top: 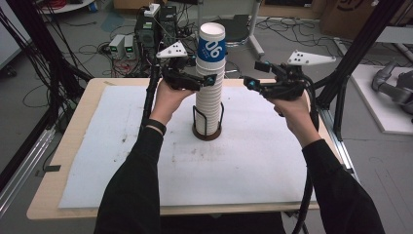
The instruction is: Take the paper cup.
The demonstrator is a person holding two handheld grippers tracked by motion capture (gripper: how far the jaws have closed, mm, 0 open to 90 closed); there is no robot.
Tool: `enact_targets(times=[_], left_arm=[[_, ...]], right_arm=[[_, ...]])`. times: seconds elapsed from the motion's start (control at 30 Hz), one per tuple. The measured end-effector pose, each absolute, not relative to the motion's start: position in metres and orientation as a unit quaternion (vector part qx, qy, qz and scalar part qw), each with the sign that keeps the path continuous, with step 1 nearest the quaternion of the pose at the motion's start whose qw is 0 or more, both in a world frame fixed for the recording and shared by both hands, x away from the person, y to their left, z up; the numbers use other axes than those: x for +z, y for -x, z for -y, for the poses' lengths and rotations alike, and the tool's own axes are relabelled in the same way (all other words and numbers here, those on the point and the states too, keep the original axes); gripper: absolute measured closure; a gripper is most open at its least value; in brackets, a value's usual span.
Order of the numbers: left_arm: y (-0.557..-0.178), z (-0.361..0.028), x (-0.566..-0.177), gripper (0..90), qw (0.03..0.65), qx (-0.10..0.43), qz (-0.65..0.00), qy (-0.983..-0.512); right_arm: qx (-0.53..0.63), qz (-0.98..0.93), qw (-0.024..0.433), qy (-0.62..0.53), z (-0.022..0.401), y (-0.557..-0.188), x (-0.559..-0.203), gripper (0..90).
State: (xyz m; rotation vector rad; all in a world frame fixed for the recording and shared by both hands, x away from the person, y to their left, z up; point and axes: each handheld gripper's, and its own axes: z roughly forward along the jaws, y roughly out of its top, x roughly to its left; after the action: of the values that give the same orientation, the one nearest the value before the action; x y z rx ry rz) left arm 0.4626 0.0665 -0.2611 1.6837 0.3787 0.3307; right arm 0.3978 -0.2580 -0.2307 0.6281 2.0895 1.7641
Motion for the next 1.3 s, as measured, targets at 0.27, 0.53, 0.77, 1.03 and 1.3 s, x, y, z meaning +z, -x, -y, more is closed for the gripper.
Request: enact_targets(times=[0.27, 0.53, 0.77, 1.03, 1.3], left_arm=[[-0.463, -0.066, -0.262, 11.5, 0.641, 0.143, -0.169, -0.735], [-0.463, -0.066, -0.261, 11.5, 0.639, 0.144, -0.167, -0.737], [-0.463, -0.066, -0.261, 11.5, 0.638, 0.144, -0.167, -0.737], [-0.463, -0.066, -0.261, 11.5, 0.638, 0.144, -0.166, -0.738], [-0.463, -0.067, -0.261, 11.5, 0.638, 0.144, -0.167, -0.738]], right_arm=[[0.628, -0.729, 0.172, -0.21, 0.233, -0.413, -0.199, 20.6], [0.638, -0.721, 0.17, -0.212, 0.208, -0.424, -0.17, 20.6], [0.639, -0.719, 0.168, -0.218, 0.189, -0.432, -0.155, 20.6], [0.621, -0.729, 0.166, -0.235, 0.165, -0.443, -0.15, 20.6], [0.613, -0.732, 0.159, -0.252, 0.155, -0.449, -0.155, 30.7]])
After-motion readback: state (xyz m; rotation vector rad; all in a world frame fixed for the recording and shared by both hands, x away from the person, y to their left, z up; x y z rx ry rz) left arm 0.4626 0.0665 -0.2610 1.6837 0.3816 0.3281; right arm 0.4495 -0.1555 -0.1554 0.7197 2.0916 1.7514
